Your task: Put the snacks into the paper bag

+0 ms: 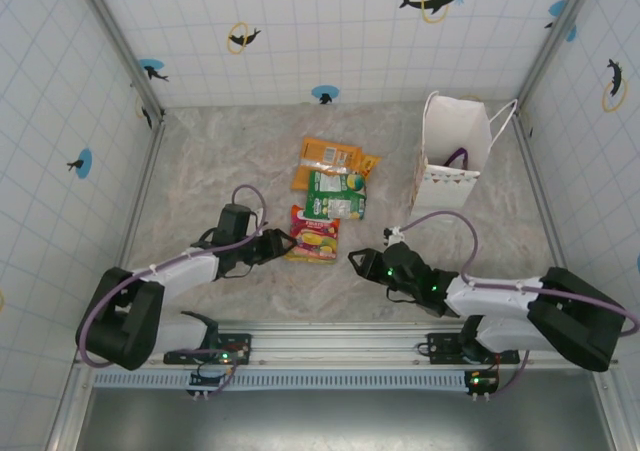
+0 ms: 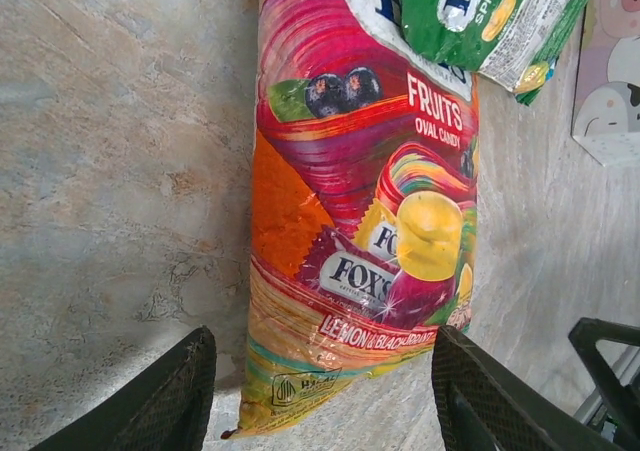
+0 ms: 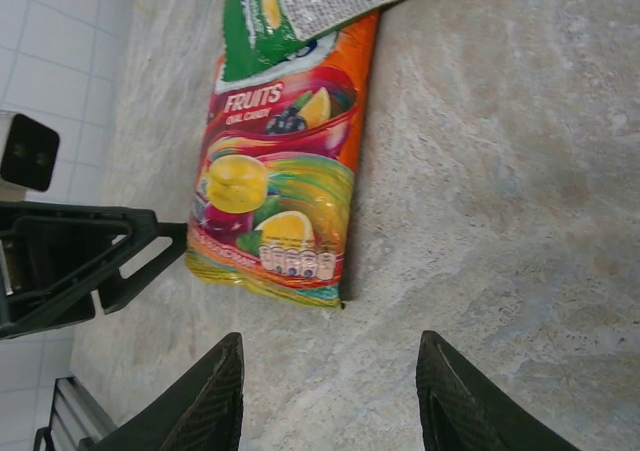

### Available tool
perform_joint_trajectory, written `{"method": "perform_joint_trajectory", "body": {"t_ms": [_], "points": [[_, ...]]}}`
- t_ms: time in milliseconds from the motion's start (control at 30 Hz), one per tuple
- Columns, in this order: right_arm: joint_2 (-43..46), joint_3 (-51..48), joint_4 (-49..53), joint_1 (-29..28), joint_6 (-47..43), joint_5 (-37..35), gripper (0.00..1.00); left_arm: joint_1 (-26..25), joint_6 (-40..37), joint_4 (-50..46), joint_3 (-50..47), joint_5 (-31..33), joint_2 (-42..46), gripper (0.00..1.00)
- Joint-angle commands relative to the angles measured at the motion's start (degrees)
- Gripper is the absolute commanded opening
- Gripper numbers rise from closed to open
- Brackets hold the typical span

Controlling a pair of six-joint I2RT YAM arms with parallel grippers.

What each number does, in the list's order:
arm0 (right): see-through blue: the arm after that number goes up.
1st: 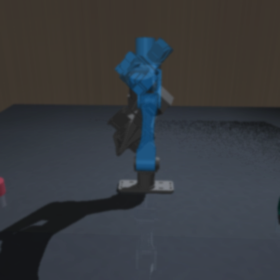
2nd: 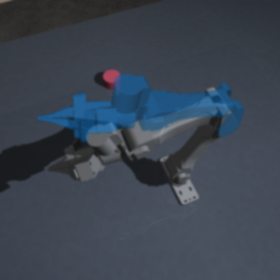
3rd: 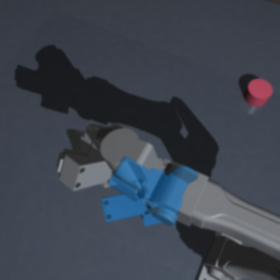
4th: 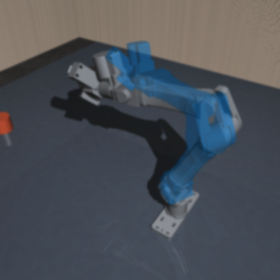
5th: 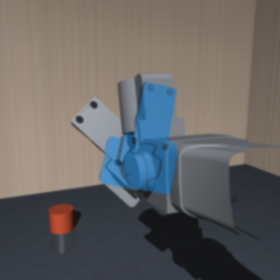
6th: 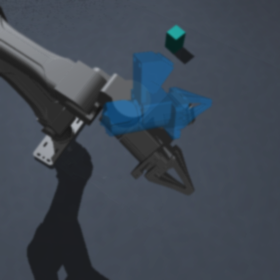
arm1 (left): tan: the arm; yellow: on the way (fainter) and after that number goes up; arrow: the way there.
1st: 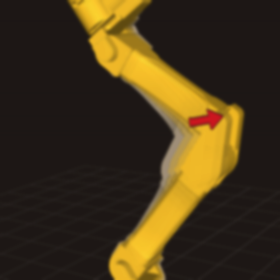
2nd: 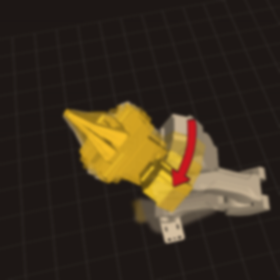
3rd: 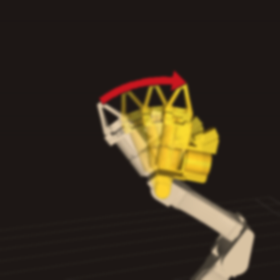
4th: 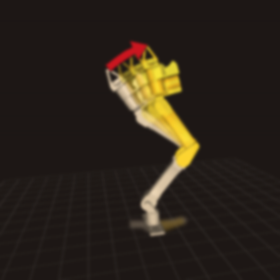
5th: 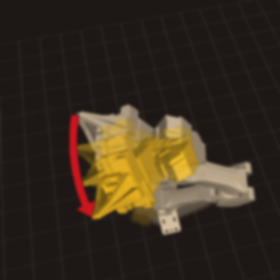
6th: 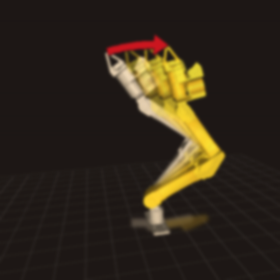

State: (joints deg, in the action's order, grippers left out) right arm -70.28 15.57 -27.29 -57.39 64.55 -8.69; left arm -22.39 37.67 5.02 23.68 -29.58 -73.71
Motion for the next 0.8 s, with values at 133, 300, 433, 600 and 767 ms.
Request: {"method": "perform_joint_trajectory", "body": {"t_ms": [133,300,433,600,767], "points": [[-7.36,3.00,-8.36,-0.27,2.68,-2.54,0.48,0.51,0.12,2.29,-0.43,-2.01,-1.59,0.59],[-11.11,4.71,-9.78,-0.18,2.99,-2.42,0.49,0.49,0.82,3.51,-1.35,-2.50,-1.77,0.58],[-13.83,5.00,-12.57,0.00,4.63,-1.92,0.49,0.57,0.66,3.67,-1.55,-3.18,-2.18,0.58],[-16.95,5.42,-14.87,-0.01,6.77,-0.90,0.48,0.57,1.16,4.64,-2.01,-3.55,-2.74,0.57],[-19.19,5.43,-17.03,0.26,9.02,-1.02,0.48,0.57,1.46,5.32,-2.24,-4.28,-3.50,0.56]]}}
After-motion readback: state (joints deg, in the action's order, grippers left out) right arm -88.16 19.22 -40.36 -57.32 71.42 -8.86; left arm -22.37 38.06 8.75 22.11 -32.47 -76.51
